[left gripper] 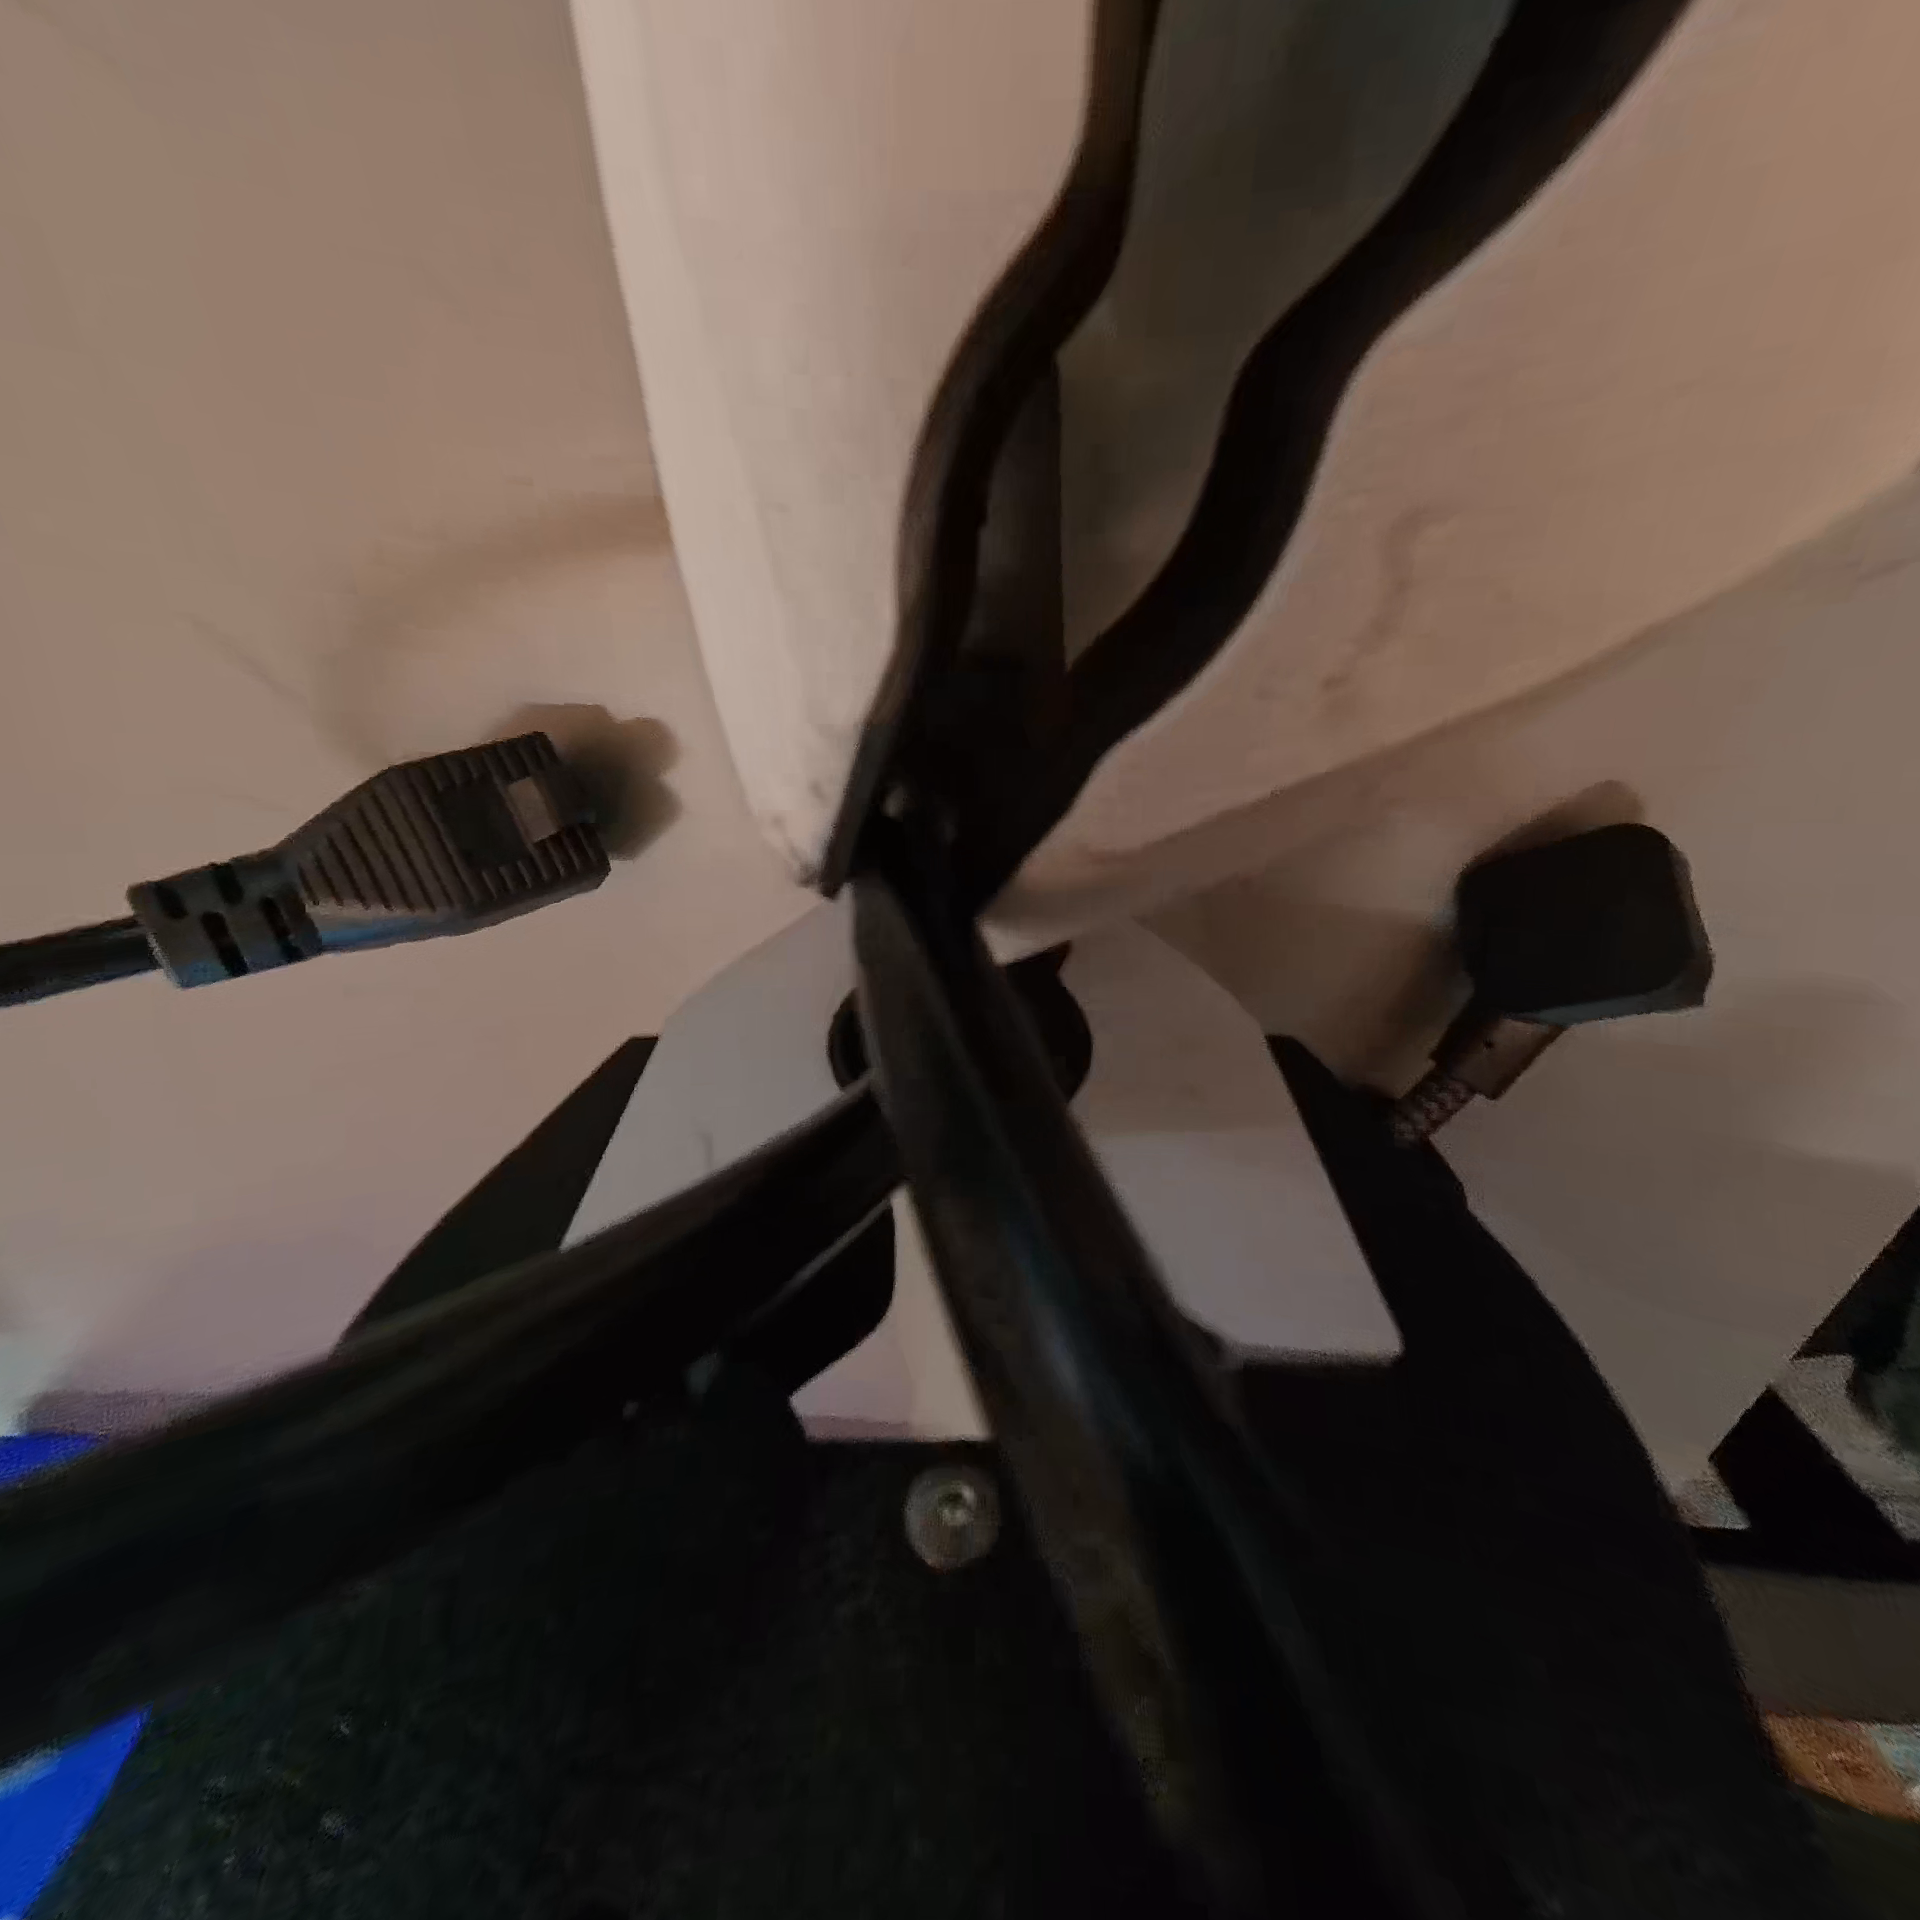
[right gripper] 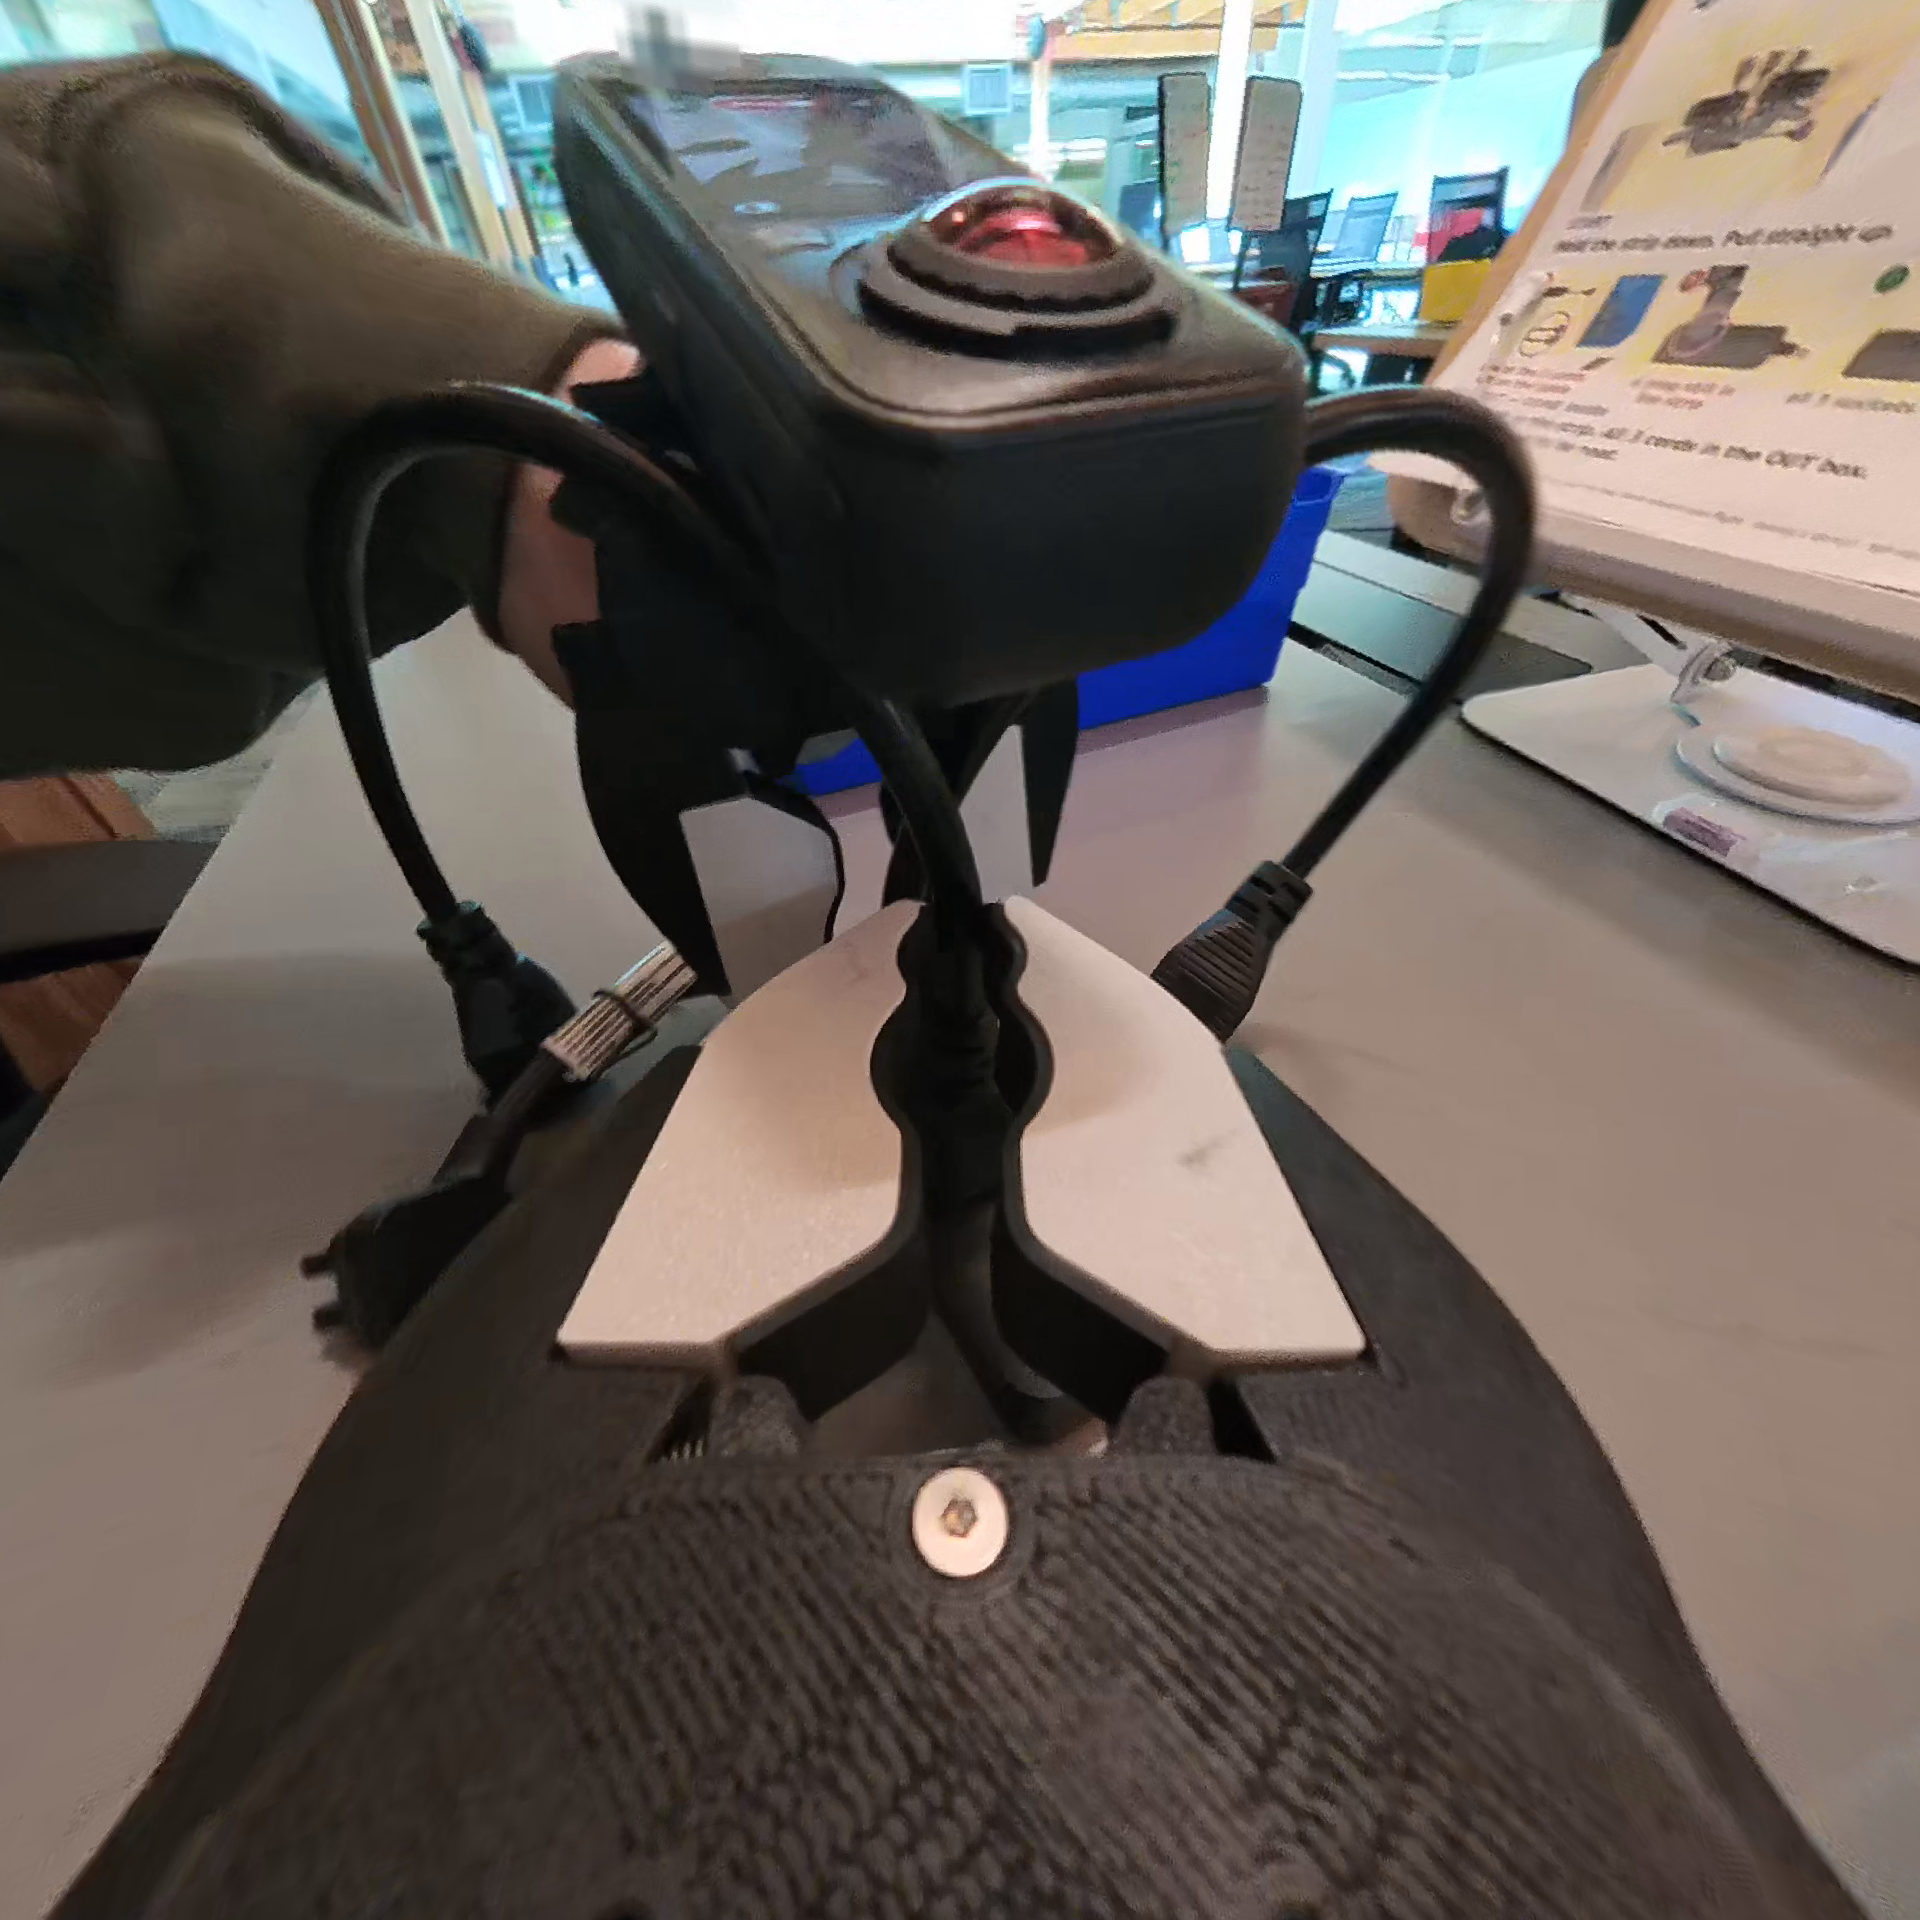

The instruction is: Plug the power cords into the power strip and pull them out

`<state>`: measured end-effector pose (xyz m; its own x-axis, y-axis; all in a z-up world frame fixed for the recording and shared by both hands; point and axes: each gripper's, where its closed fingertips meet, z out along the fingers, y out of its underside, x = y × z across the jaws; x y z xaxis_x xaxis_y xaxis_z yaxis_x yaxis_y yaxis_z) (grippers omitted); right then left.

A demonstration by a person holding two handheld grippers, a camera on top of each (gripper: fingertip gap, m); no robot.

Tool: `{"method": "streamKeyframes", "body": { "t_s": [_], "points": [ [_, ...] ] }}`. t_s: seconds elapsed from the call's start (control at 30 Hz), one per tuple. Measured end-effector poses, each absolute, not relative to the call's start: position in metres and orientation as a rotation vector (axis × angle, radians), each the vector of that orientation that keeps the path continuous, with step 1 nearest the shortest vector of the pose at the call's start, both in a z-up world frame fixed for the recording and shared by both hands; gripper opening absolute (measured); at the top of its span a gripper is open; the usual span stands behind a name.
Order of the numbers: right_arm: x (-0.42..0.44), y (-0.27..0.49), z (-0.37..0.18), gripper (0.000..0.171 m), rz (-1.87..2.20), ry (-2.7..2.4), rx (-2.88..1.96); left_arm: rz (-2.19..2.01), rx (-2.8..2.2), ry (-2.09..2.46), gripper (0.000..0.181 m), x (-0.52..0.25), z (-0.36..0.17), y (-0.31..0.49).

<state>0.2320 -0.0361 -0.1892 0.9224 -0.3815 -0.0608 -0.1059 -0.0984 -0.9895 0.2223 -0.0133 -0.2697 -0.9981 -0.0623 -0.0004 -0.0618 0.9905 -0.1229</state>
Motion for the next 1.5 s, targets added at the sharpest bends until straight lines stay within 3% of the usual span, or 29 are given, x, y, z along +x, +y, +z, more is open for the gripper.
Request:
{"method": "streamKeyframes", "body": {
  "t_s": [1.5],
  "points": [
    [0.22,-0.034,-0.184,0.007,-0.09,0.388,-1.609,-0.042,-0.023,3.135,0.025,0.215,-0.269,-0.01]
  ]
}}
